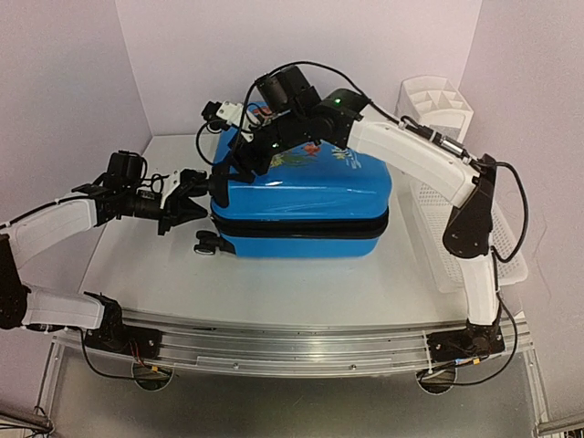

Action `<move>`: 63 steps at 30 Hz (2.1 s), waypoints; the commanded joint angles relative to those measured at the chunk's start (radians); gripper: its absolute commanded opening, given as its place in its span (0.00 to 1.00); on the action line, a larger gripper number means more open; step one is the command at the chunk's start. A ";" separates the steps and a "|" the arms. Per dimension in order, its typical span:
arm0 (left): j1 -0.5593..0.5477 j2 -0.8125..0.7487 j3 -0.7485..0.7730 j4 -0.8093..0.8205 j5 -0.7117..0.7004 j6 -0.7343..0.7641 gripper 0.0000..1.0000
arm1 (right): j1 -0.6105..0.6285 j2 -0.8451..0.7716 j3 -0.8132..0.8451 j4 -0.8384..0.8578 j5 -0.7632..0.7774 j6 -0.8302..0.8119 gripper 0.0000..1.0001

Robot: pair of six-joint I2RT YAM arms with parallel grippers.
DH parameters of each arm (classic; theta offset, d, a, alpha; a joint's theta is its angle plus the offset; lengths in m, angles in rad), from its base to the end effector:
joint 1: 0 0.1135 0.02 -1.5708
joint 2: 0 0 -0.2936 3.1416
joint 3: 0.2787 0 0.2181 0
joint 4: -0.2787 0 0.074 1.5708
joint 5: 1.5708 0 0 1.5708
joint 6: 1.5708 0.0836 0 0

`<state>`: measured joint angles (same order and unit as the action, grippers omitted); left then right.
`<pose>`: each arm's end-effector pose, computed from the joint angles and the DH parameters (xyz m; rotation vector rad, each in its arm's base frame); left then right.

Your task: Open, take out, and arrange the luggage

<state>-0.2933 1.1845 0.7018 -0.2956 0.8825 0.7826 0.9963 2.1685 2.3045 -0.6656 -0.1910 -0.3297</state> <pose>0.1857 -0.1235 0.2520 1.4170 1.5737 -0.7415 0.2690 0.4448 0.3652 -1.4124 1.6174 0.5963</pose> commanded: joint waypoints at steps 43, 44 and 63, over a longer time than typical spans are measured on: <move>0.233 0.086 0.051 0.337 0.139 -0.080 0.00 | 0.106 0.072 -0.045 -0.002 0.226 0.060 0.77; 0.238 0.102 0.058 0.342 0.138 -0.063 0.00 | 0.106 0.054 -0.056 0.000 0.226 0.073 0.77; 0.271 0.170 0.175 0.269 0.244 0.069 0.00 | 0.059 -0.393 -0.487 0.017 0.391 0.958 0.72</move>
<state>-0.0235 1.4261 0.7883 -0.1176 0.9735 0.8260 1.1006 2.0358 1.9985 -0.6207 0.1101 0.1154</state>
